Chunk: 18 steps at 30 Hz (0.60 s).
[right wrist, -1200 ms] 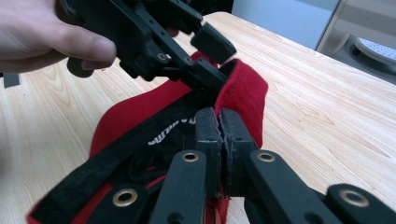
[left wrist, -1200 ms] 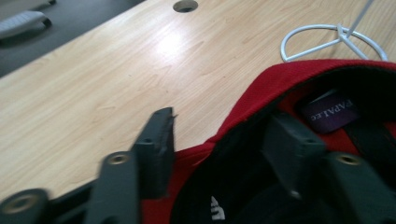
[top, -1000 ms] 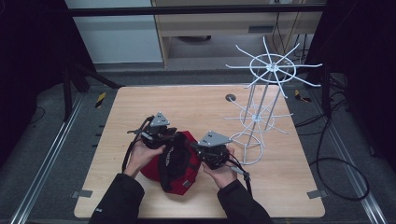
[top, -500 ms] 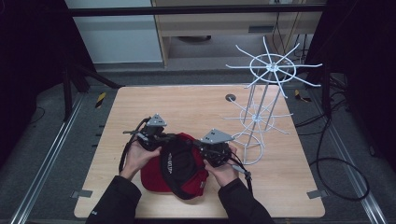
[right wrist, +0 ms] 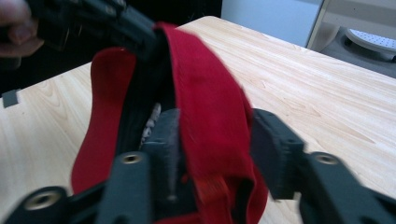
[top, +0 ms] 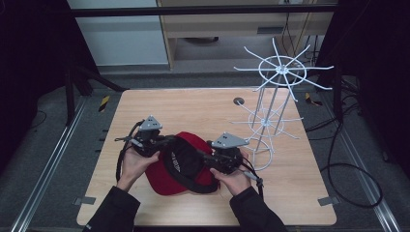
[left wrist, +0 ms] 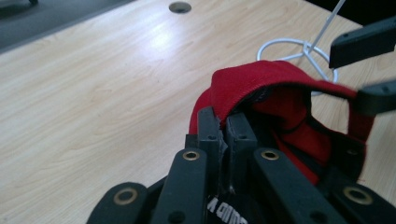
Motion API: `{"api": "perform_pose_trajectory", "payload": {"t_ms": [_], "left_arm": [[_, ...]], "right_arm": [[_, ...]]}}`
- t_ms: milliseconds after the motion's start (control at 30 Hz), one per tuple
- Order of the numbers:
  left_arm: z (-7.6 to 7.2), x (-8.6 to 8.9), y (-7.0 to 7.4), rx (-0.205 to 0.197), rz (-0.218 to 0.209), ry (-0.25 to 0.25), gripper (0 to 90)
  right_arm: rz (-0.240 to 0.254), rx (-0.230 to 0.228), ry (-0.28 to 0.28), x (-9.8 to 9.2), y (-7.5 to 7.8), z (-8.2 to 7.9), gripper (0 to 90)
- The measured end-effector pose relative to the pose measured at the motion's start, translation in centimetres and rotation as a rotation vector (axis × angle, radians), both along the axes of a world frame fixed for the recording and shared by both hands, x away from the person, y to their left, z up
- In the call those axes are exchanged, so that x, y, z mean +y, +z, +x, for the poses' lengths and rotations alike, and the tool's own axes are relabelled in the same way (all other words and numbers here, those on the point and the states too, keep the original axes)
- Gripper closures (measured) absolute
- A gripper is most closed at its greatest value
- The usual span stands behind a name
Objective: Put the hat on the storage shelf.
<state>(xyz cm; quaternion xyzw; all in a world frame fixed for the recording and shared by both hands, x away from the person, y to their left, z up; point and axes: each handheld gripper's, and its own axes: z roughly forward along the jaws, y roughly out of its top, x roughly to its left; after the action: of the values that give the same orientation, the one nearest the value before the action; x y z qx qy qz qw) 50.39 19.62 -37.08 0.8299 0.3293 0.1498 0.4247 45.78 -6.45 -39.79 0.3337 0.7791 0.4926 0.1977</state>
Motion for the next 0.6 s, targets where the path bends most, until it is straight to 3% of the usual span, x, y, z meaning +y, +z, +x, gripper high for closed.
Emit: {"api": "perform_pose_trajectory", "payload": {"t_ms": [233, 467, 600], "left_arm": [[-0.4, 0.5, 1.3, -0.04, -0.027, 0.031, 86.3], [-0.7, 1.0, 2.4, -0.086, -0.04, 0.059, 86.3], [-0.8, 1.2, 3.0, -0.109, -0.058, 0.07, 86.3]], "right_arm": [[0.014, 0.021, 0.01, -1.9, -0.8, -1.3, 40.6], [-0.006, 0.122, 0.002, -3.8, -4.1, -1.2, 37.6], [0.025, 0.168, 0.013, -3.7, -5.3, -0.7, 35.0]]}}
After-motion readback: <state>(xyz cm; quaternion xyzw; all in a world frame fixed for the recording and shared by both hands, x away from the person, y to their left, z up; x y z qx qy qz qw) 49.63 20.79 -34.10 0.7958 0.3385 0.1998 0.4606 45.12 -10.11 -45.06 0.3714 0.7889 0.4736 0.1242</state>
